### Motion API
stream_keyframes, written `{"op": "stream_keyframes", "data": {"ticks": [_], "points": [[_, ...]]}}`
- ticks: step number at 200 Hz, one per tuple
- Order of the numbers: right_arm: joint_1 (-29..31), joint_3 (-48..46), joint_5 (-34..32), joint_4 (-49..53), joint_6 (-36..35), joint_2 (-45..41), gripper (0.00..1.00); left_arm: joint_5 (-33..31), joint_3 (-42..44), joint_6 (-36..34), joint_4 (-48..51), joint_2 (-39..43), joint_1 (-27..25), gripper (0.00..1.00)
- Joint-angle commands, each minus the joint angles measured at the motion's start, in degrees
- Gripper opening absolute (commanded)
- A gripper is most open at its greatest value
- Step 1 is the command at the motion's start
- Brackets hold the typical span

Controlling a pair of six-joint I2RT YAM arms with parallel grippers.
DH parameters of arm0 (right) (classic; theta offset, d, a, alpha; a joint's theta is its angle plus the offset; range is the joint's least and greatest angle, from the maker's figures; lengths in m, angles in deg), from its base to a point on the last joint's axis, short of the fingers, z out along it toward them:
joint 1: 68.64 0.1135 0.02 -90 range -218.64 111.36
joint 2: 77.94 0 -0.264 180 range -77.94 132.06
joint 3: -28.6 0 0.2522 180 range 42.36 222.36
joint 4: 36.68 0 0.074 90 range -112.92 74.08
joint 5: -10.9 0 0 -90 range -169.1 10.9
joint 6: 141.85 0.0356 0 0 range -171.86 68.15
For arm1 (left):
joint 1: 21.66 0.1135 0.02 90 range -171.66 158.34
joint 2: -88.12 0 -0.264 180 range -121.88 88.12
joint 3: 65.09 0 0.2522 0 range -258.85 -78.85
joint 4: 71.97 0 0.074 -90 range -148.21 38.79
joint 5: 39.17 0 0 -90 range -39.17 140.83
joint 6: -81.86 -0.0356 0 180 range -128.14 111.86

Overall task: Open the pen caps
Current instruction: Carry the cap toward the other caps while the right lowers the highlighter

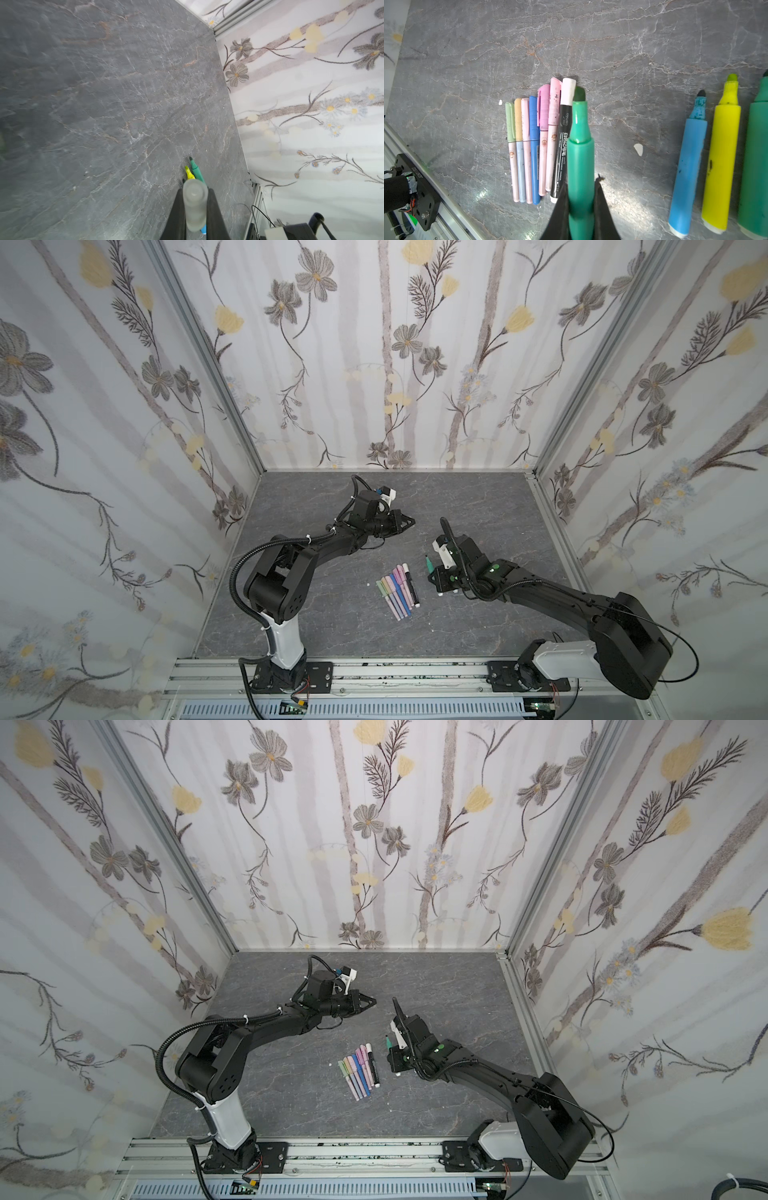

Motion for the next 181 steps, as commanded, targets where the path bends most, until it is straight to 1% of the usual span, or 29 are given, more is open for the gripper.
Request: {"op": "stream_keyframes", "data": {"ticks": [1,22,54,61,102,130,181], "points": [[-0.05,-0.03,-2.18,2.08,0.36,0.08,0.0,-0.95,1.09,-0.37,-1.56,1.42,1.47,0.0],[-0.08,1.0,-5.49,5.44,-0.02,1.85,0.0,-0.64,3.54,-1.62,0.43,4.3,3.89,0.0],[0.01,1.9,-9.96,8.69,-0.48,4.9,0.0,-1.19,7.65,-6.54,8.22,10.55,8.78,0.0],[0.01,3.89,-10.7,9.25,-0.7,5.65,0.0,-1.3,8.76,-7.49,9.69,11.99,9.94,0.0],[0.03,6.67,-14.2,11.25,-1.76,9.95,0.0,-3.45,14.42,-12.14,15.56,19.0,14.67,0.0],[0.03,8.84,-15.51,12.62,-1.85,12.08,0.0,-3.15,17.26,-12.4,15.85,20.7,16.67,0.0],[0.1,11.26,-17.23,14.32,-1.69,15.17,0.01,-4.29,18.23,-14.68,18.67,21.09,19.42,0.0]]}}
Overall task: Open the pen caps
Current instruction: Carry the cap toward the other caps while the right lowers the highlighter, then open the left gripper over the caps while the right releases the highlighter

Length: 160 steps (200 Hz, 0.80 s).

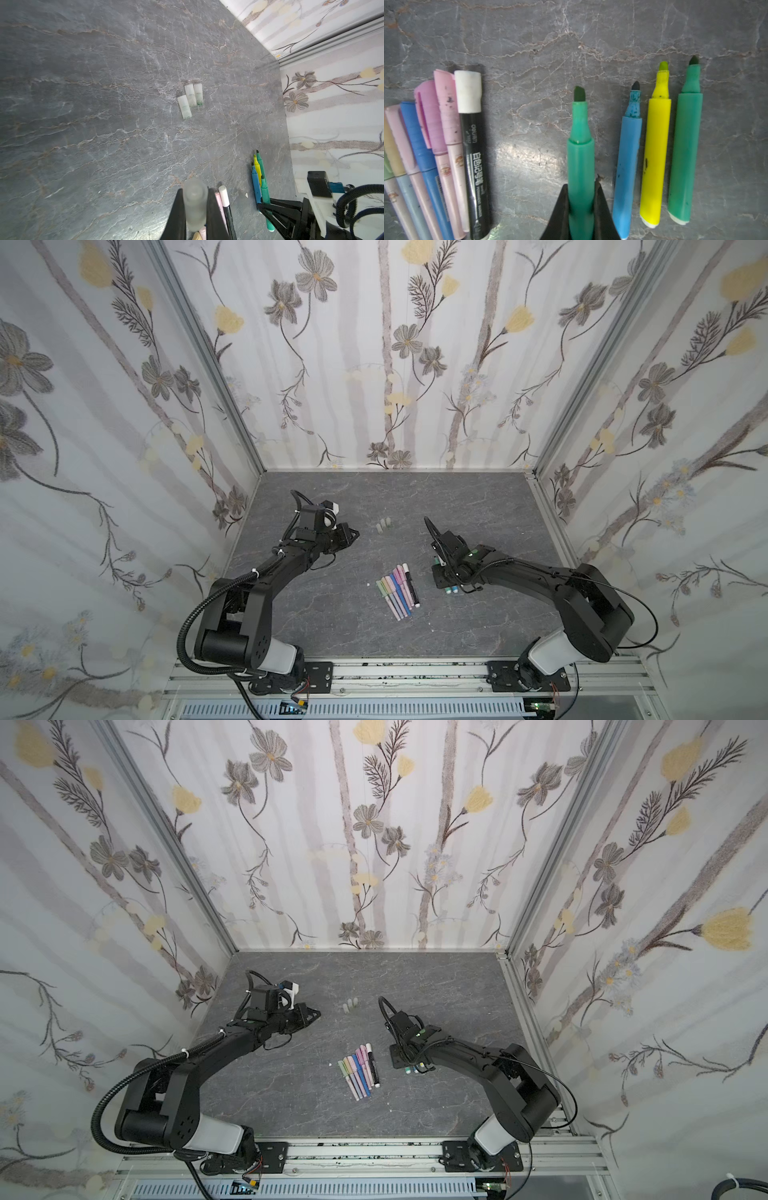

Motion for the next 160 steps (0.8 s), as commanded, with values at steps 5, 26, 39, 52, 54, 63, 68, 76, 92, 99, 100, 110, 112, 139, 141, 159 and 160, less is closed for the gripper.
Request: {"op": "stream_keyframes", "data": {"ticks": [5,26,39,52,54,63,68,76,92,99,100,110,112,139,141,159,160], "points": [[0.09,0.97,-2.38,1.77,-0.04,0.89,0.01,-0.87,0.68,-2.4,1.34,0.18,1.37,0.0],[0.09,1.16,-3.09,1.95,0.41,0.9,0.02,-0.53,1.37,-2.54,1.07,-0.03,2.24,0.0],[0.12,1.33,-3.33,1.99,0.45,1.8,0.02,-0.42,1.6,-2.63,0.83,-0.36,2.48,0.0],[0.17,1.64,-3.44,2.04,0.37,3.13,0.03,-0.42,1.68,-2.83,0.66,-0.66,2.57,0.0],[0.19,1.68,-3.44,2.02,0.37,3.2,0.03,-0.46,1.69,-2.81,0.66,-0.72,2.62,0.0],[0.18,1.94,-3.49,2.04,0.35,3.6,0.04,-0.42,1.71,-2.77,0.4,-0.97,2.63,0.0],[0.27,2.1,-3.59,2.14,0.28,3.82,0.04,-0.42,1.66,-2.69,0.26,-1.02,2.64,0.0],[0.31,2.29,-3.86,2.16,0.13,4.16,0.05,-0.34,1.75,-2.63,0.02,-1.33,2.64,0.0],[0.36,2.63,-4.51,2.47,0.1,5.07,0.06,-0.16,2.05,-2.15,-0.72,-1.76,2.63,0.0],[0.44,2.87,-4.82,2.71,-0.01,5.44,0.07,0.08,2.09,-1.91,-1.04,-2.0,2.64,0.0],[0.47,2.89,-4.89,2.75,-0.04,5.49,0.07,0.1,2.1,-1.87,-1.12,-2.03,2.64,0.0],[0.58,2.96,-5.35,2.83,-0.12,5.8,0.09,0.11,2.35,-1.57,-1.65,-2.33,2.63,0.0],[0.6,3.0,-5.39,2.84,-0.09,5.85,0.09,0.11,2.45,-1.51,-1.74,-2.41,2.64,0.0],[0.85,3.18,-5.84,2.74,-0.07,6.17,0.14,0.64,2.39,-1.11,-2.76,-3.94,2.6,0.0],[0.82,3.23,-5.84,2.75,-0.1,6.23,0.14,0.68,2.42,-1.0,-2.84,-4.07,2.52,0.0],[0.93,3.6,-6.07,2.89,-0.15,6.51,0.18,0.81,1.82,-0.92,-3.25,-5.21,2.56,0.0],[0.98,3.61,-6.09,2.92,-0.11,6.46,0.19,0.81,1.78,-0.94,-3.23,-5.31,2.55,0.0]]}}
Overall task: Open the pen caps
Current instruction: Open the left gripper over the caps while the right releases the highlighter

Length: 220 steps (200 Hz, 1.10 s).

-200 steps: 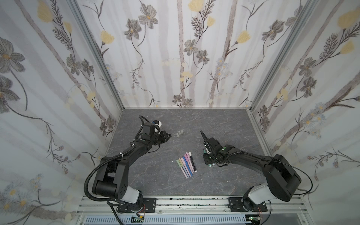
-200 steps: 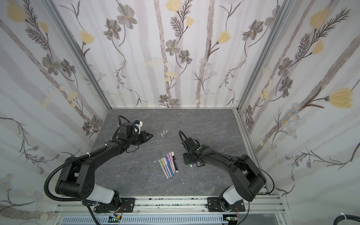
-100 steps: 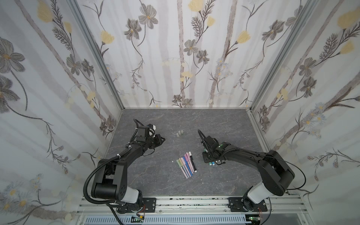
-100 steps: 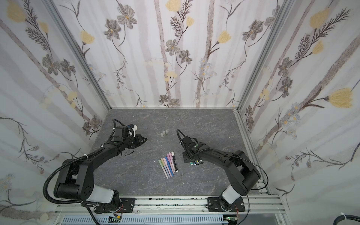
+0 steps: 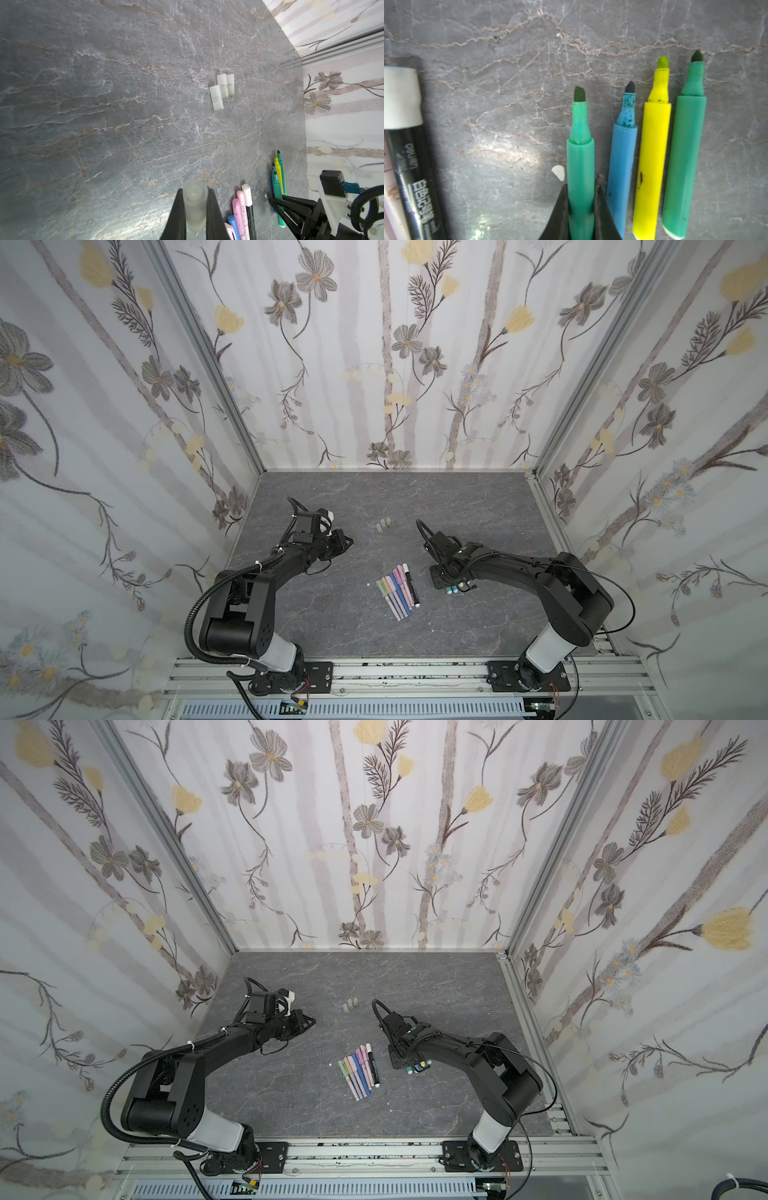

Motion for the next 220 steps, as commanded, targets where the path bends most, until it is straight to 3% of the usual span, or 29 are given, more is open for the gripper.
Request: {"op": "stream_keyframes", "data": {"ticks": [1,108,179,220], "points": [[0.12,0.73,-1.77,0.56,-0.09,0.26,0.19,0.55,-0.48,0.38,-2.22,-1.24,0.06,0.0],[0.46,2.82,-3.9,1.74,-0.57,-0.83,0.26,1.54,-3.34,3.13,-6.42,-6.68,-1.92,0.0],[0.55,4.36,-2.77,2.31,-1.37,-10.37,0.31,0.9,-9.27,3.93,-6.96,-14.62,-4.91,0.0],[0.53,3.24,-2.16,2.34,-1.51,-11.67,0.33,0.99,-14.73,4.01,-5.44,-19.24,-5.93,0.06]]}}
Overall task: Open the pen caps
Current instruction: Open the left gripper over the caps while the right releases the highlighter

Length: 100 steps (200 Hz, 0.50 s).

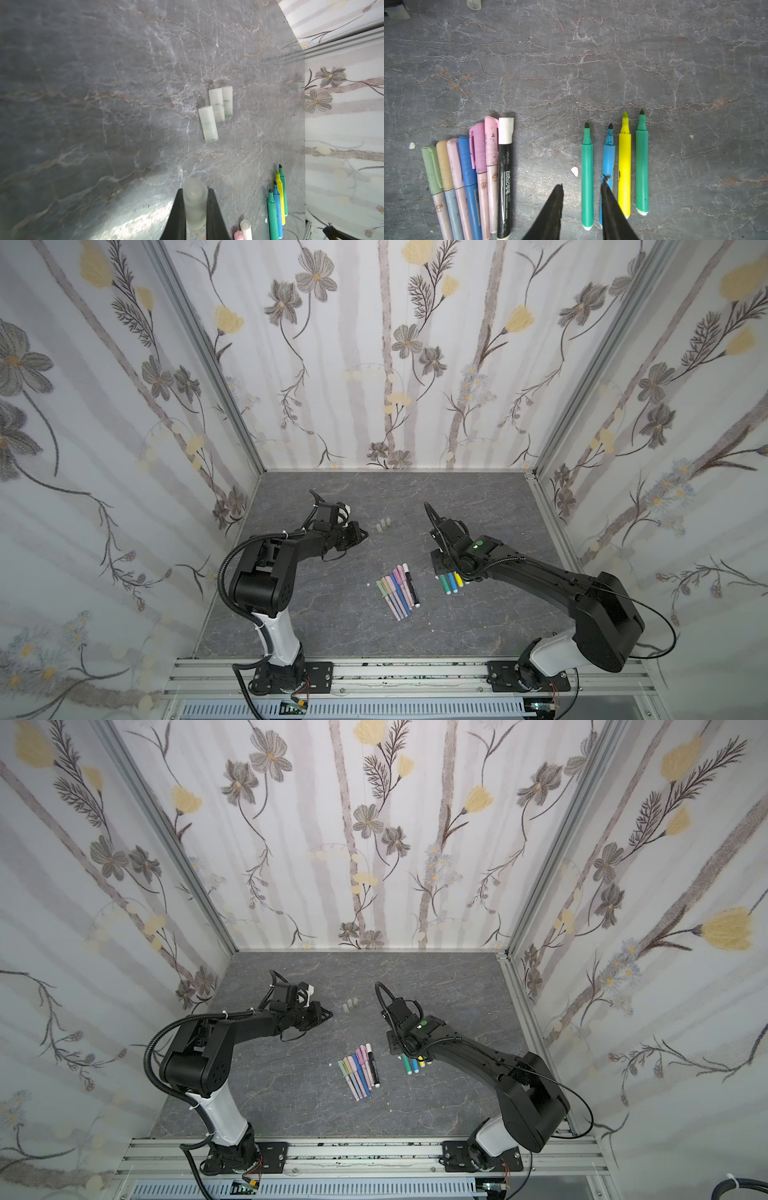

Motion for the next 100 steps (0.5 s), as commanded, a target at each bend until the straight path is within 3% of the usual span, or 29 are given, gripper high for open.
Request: {"op": "stream_keyframes", "data": {"ticks": [1,100], "points": [[0.03,-0.74,0.46,0.32,-0.47,-0.87,0.33,0.34,-2.67,0.41,0.14,-1.9,-0.51,0.07],[0.21,-4.86,3.04,-2.33,1.44,-3.17,0.35,1.38,-7.99,2.28,-0.62,-8.88,-1.24,0.19]]}}
